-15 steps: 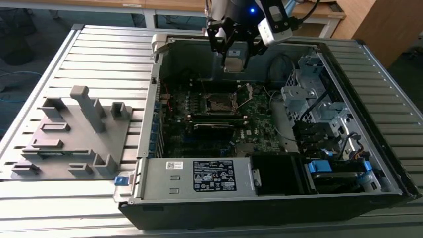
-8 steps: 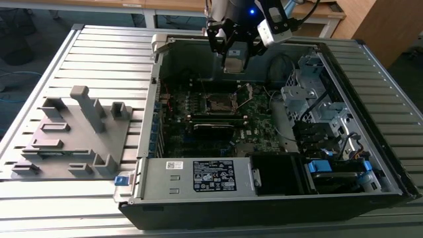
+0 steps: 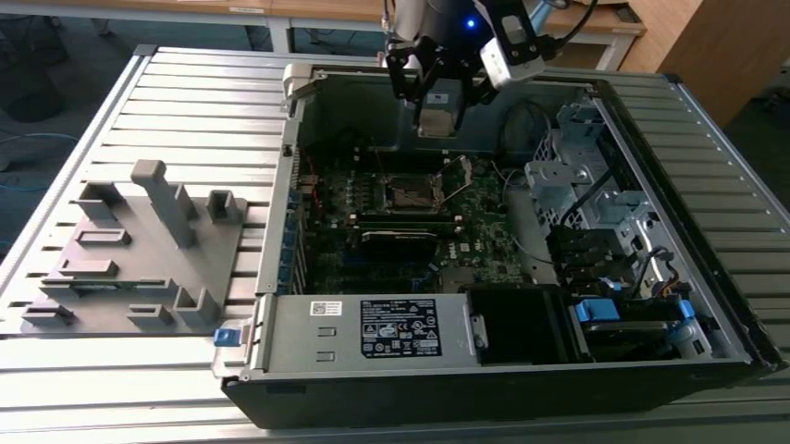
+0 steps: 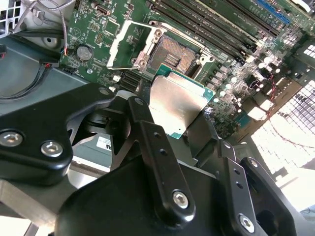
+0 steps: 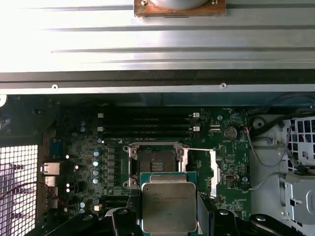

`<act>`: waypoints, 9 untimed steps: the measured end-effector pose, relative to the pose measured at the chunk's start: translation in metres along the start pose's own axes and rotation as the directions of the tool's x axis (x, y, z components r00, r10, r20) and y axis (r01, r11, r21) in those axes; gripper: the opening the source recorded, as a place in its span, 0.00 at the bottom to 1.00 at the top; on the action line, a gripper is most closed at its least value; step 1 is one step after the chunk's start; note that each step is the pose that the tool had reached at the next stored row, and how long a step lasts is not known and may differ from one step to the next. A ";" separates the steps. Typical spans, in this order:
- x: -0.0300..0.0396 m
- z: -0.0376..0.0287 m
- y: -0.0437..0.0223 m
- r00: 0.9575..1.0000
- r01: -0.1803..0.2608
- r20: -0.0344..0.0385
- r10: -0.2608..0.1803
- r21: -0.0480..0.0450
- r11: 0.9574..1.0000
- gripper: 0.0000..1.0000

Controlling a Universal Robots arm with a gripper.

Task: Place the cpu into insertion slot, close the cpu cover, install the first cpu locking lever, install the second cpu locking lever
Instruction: 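Place the cpu into insertion slot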

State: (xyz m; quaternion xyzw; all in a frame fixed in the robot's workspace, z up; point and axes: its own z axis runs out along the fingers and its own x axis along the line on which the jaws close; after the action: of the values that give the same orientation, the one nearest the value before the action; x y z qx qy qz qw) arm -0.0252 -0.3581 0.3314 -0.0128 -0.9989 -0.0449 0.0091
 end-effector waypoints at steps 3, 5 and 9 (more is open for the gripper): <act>0.0000 0.0012 -0.0001 1.000 0.000 0.000 0.000 0.000 1.000 0.54; 0.0000 0.0015 -0.0002 1.000 0.000 0.000 0.000 0.000 1.000 0.54; -0.0001 0.0026 -0.0002 1.000 0.000 0.000 0.000 0.000 1.000 0.54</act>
State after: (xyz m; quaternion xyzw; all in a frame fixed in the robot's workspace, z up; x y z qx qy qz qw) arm -0.0251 -0.3581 0.3288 -0.0128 -0.9989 -0.0448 0.0091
